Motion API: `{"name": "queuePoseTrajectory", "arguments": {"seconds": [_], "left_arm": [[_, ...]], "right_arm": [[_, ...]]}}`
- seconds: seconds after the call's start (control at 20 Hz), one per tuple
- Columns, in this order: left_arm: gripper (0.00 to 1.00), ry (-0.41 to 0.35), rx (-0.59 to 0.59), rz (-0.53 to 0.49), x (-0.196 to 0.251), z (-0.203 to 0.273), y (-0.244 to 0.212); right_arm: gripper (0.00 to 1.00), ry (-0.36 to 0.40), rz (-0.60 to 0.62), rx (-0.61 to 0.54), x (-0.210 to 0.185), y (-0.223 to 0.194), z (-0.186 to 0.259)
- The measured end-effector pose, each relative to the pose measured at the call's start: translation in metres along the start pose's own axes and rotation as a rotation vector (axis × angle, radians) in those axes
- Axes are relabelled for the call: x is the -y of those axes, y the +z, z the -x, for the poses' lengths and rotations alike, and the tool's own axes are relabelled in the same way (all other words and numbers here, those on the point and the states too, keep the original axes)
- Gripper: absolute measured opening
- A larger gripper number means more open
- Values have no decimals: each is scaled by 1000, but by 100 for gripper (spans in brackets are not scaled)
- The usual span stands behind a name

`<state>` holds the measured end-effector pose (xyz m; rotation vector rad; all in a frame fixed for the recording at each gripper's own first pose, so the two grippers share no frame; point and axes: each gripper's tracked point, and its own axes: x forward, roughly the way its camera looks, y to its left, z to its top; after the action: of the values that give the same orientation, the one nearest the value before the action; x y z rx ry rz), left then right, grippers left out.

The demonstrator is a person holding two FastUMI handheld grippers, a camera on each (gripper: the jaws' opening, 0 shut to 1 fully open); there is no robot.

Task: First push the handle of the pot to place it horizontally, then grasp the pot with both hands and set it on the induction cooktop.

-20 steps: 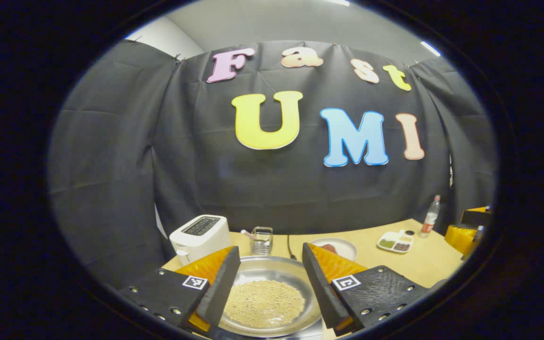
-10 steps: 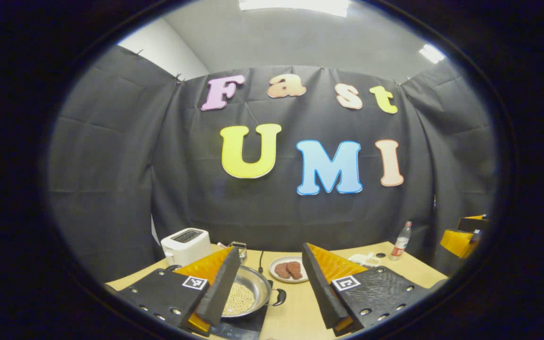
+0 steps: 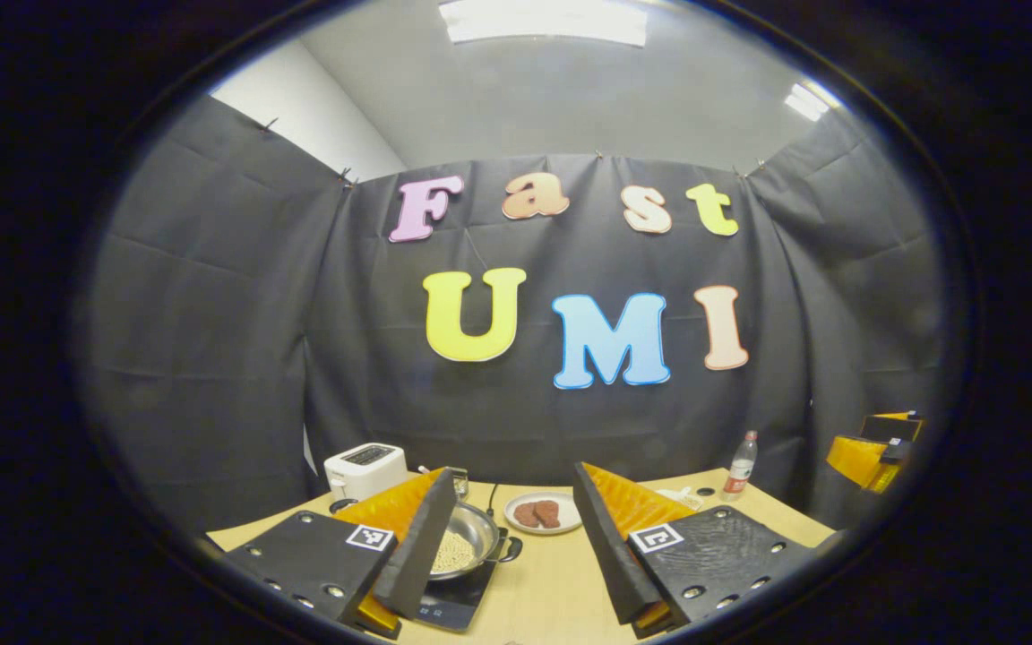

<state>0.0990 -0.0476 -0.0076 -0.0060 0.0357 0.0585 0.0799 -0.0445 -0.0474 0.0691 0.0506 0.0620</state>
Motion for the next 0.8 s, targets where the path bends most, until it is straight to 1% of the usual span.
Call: {"name": "queuePoseTrajectory", "arguments": {"seconds": [0.2,0.25,0.3,0.35,0.4,0.45,0.5,0.55,0.6,0.75,0.8], "left_arm": [[77,-1,35,-21,-16,22,12],[77,1,35,-28,-20,27,13],[77,-2,37,-33,-25,33,14],[77,-2,40,-34,-30,39,15],[80,-5,39,-32,-35,43,15],[80,-6,36,-33,-40,47,13],[77,-9,30,-31,-44,50,11],[77,-14,30,-30,-46,53,11],[80,-13,29,-32,-50,56,10],[80,-20,36,-31,-58,63,13],[77,-20,41,-31,-60,65,15]], "right_arm": [[98,-26,-18,30,-1,11,21],[94,-27,-23,36,-4,14,26],[94,-28,-19,43,-5,16,31],[98,-36,-14,53,-6,18,36],[98,-41,-10,57,-8,17,39],[98,-46,-13,55,-10,17,44],[98,-44,-14,56,-14,17,50],[98,-49,-10,59,-15,17,54],[98,-61,-6,61,-13,18,58],[98,-73,-3,70,-16,21,67],[98,-79,6,74,-15,23,70]]}}
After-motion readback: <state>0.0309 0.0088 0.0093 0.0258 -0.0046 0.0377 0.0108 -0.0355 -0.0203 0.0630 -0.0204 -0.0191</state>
